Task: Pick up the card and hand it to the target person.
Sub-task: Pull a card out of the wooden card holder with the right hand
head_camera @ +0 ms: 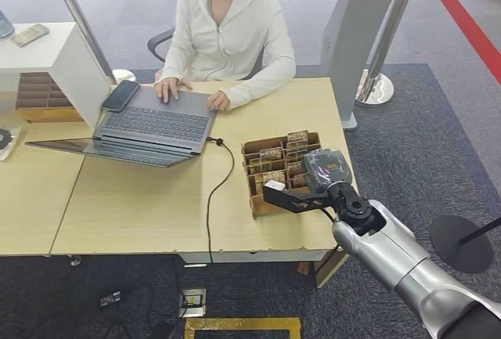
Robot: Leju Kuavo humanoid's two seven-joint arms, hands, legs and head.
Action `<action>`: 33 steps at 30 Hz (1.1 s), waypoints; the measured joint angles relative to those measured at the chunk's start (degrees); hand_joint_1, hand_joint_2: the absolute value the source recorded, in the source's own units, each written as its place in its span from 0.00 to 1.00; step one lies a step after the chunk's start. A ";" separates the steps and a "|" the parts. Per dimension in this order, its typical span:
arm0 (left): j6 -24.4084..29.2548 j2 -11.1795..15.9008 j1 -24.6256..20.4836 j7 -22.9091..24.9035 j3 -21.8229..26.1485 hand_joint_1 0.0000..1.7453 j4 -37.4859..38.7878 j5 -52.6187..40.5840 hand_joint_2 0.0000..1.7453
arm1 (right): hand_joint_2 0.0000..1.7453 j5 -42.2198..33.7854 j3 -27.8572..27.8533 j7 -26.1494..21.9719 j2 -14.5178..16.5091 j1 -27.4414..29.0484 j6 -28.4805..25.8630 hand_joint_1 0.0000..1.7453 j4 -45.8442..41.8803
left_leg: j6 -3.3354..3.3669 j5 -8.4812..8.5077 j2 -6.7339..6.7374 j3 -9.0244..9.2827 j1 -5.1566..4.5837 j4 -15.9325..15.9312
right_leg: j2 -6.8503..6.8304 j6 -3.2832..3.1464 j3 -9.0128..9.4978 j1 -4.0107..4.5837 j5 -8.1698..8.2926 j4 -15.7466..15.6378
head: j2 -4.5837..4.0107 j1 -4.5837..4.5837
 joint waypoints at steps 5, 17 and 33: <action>-0.06 -0.03 0.00 -0.04 0.00 0.00 0.00 -0.22 1.00 | 1.00 0.01 0.38 0.24 0.15 -0.06 0.25 0.68 0.03 | 0.00 0.00 0.00 0.01 0.00 0.00 | 0.00 0.02 0.01 0.00 0.01 0.00 | 0.00 0.01; -0.26 -0.11 0.00 -0.04 0.00 0.00 0.00 -0.25 1.00 | 1.00 -2.10 1.06 -1.62 0.35 -1.25 3.49 0.88 0.69 | 0.00 0.00 0.01 0.02 0.00 0.01 | 0.02 0.05 0.01 0.00 0.03 0.00 | 0.00 0.01; -0.42 -0.11 0.04 -0.50 0.00 0.00 0.00 -0.63 1.00 | 1.00 -5.05 3.37 -3.53 -2.54 -5.73 18.09 0.97 -5.19 | 0.02 0.02 0.05 0.01 0.00 0.06 | 0.09 0.11 -0.01 -0.01 0.08 0.00 | 0.00 -0.01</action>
